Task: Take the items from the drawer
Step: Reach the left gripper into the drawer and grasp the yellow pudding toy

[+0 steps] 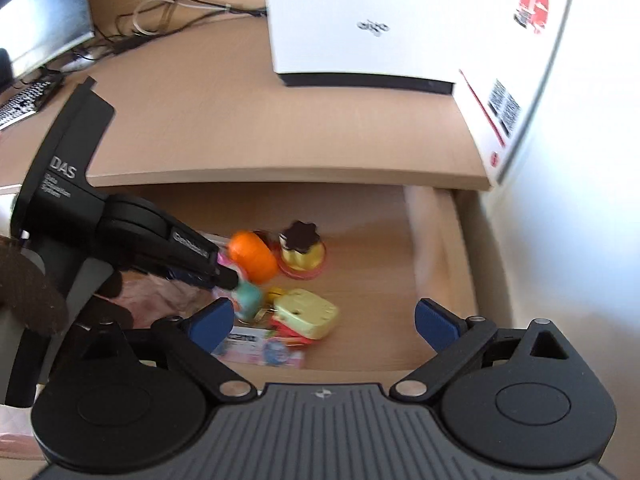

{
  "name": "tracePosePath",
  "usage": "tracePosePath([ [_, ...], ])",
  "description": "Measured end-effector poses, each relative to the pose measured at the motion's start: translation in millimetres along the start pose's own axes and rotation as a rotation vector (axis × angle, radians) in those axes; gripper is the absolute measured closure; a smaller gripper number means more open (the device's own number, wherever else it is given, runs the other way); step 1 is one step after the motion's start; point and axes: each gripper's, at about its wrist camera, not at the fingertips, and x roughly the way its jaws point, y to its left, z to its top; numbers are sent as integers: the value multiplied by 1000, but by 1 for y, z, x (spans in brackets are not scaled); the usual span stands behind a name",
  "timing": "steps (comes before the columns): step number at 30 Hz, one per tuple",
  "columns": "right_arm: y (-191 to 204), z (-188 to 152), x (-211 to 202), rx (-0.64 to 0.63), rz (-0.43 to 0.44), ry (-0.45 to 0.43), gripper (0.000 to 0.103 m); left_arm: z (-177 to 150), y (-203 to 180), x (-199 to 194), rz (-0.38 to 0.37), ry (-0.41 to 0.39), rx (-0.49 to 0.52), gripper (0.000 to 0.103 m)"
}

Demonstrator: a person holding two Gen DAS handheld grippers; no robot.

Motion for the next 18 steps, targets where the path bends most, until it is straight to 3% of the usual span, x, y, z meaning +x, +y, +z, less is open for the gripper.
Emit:
tracePosePath([
  [4, -7, -13, 14, 28, -21, 73, 6, 1, 0, 0, 6, -5, -15, 83],
  [8, -3, -18, 11, 13, -38, 78, 3, 0, 2, -2, 39, -18, -15, 83],
  [13, -8, -26, 6, 27, -34, 88, 0, -13, 14, -8, 68, 28, -33, 83],
  [18, -8, -27, 9, 29, -32, 111, 0, -13, 29, -4, 43, 65, -101, 83],
])
